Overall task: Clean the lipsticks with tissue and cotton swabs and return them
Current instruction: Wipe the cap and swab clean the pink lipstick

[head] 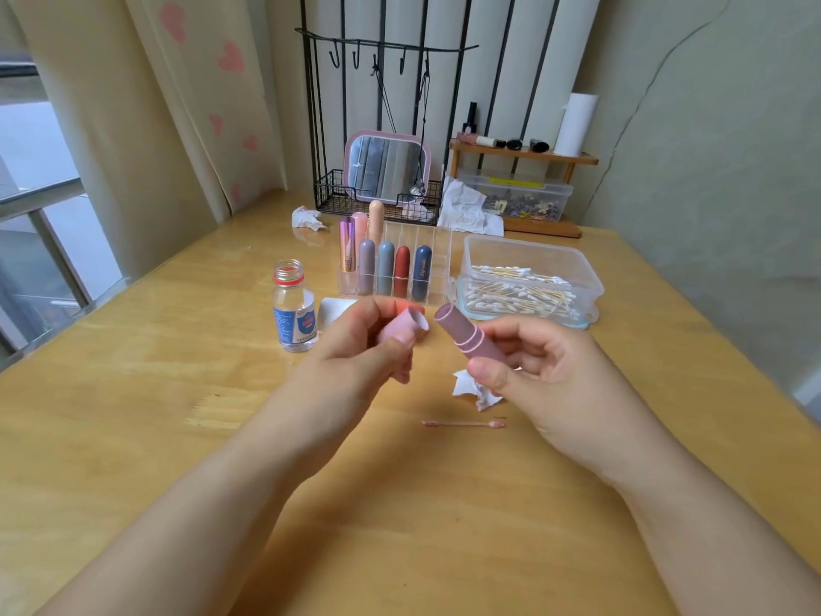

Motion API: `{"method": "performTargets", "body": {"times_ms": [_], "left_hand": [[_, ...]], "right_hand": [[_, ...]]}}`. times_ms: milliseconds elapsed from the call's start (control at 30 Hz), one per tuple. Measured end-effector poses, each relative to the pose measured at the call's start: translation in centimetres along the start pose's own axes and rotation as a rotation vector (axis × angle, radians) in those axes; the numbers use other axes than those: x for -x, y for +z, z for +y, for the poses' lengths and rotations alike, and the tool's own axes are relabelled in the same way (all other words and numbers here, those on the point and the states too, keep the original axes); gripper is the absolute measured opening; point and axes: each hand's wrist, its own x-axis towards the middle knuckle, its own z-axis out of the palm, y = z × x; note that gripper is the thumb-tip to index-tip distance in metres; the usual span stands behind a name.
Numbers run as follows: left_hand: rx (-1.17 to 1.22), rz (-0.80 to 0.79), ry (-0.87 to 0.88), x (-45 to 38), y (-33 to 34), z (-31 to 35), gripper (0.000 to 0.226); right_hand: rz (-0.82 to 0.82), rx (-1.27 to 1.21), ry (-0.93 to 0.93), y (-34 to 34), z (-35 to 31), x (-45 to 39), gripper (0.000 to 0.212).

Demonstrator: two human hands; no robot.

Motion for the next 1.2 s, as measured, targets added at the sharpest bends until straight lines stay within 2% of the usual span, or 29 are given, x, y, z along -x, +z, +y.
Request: {"method": "performTargets", "body": {"times_ms": [167, 267, 367, 567, 633, 700, 800, 900, 1000, 1100, 1200], "left_hand": [[-0.08, 0.012, 0.06, 0.0, 0.1, 0.3, 0.025], [-0.061, 0.061, 0.06, -0.2, 0.3, 0.1, 0.037], [-0.071, 0.051, 0.055, -0.3, 0.3, -0.5, 0.036], [-0.128, 0.054, 0.044, -0.5, 0.5, -1.3, 0.037], [-0.218, 0.045, 0.059, -0.5, 0.9, -1.7, 0.04], [-0.356, 0.053, 0.122, -0.6, 0.9, -2.1, 0.045], [-0.633, 0.103, 0.248, -0.8, 0.3, -2.5, 0.03], [-0.967, 0.087, 0.345, -1.1, -0.8, -2.9, 0.028], [-1.176, 0.077, 0.409, -1.6, -1.0, -3.0, 0.034], [-1.337, 0.088, 0.403, -2.0, -0.9, -2.6, 0.02], [-1.406, 0.054, 0.302, -2.4, -0.7, -1.4, 0.024]], "right_hand": [[0.018, 0.124, -0.03, 0.0, 0.0, 0.2, 0.022], [0.042, 0.311, -0.098, 0.3, 0.1, 0.3, 0.023], [0.057, 0.464, -0.193, 0.9, 0.0, 0.5, 0.022], [-0.012, 0.511, -0.156, 1.7, 0.5, 0.6, 0.023], [-0.041, 0.555, -0.158, 2.1, 0.8, 0.5, 0.03], [-0.048, 0.609, -0.147, 2.4, 1.0, 0.4, 0.026], [-0.014, 0.589, -0.106, 2.2, 0.8, 0.0, 0.009], [0.017, 0.641, -0.106, 1.8, 0.9, -1.0, 0.013], [-0.008, 0.675, -0.043, 1.3, 0.6, -2.1, 0.008], [-0.064, 0.601, -0.002, 0.7, 0.0, -3.1, 0.008], [-0.084, 0.644, -0.057, 0.1, -0.1, -4.4, 0.017]]}}
